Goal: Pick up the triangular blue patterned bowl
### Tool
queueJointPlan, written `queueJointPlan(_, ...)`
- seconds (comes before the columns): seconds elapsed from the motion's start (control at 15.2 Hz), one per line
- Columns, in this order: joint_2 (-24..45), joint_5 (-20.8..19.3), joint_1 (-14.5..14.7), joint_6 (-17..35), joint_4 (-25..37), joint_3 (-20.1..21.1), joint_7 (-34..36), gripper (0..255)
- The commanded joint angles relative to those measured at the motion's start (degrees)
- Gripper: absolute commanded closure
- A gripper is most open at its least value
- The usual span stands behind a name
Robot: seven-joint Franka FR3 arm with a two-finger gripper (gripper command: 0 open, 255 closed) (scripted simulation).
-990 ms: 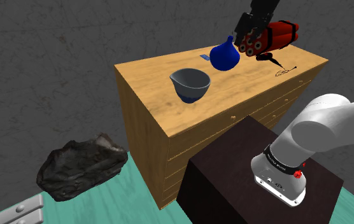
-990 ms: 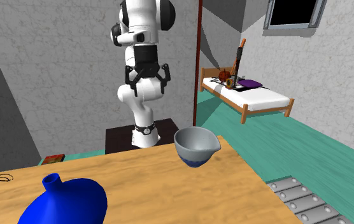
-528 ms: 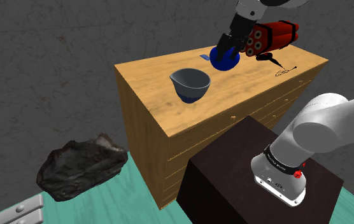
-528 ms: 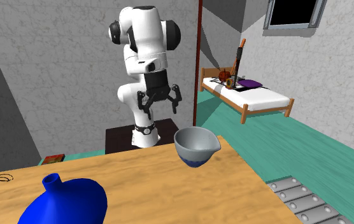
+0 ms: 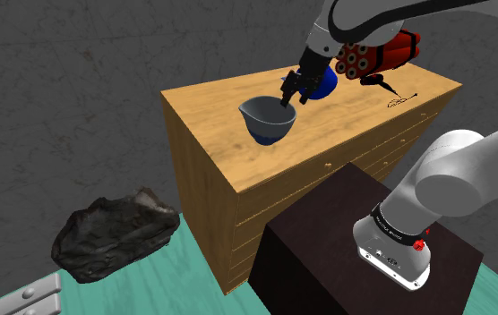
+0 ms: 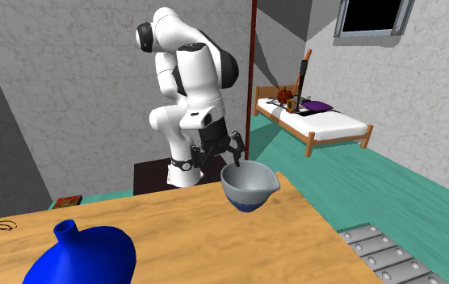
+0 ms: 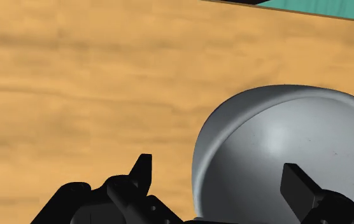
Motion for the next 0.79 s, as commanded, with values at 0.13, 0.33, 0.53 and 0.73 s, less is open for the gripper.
queueJointPlan(0.13, 1.58, 0.72, 0.38, 3.82, -2.19, -0.10, -0.74, 0)
queueJointPlan(0.33, 2.61, 1.09, 0.56, 6.09, -3.47, -0.22, -1.26, 0)
queueJointPlan(0.53, 2.68, 1.13, 0.61, 6.09, -3.38, -0.14, -1.16, 255)
queueJointPlan(0.73, 2.71, 1.13, 0.61, 6.10, -3.36, -0.14, -1.16, 255)
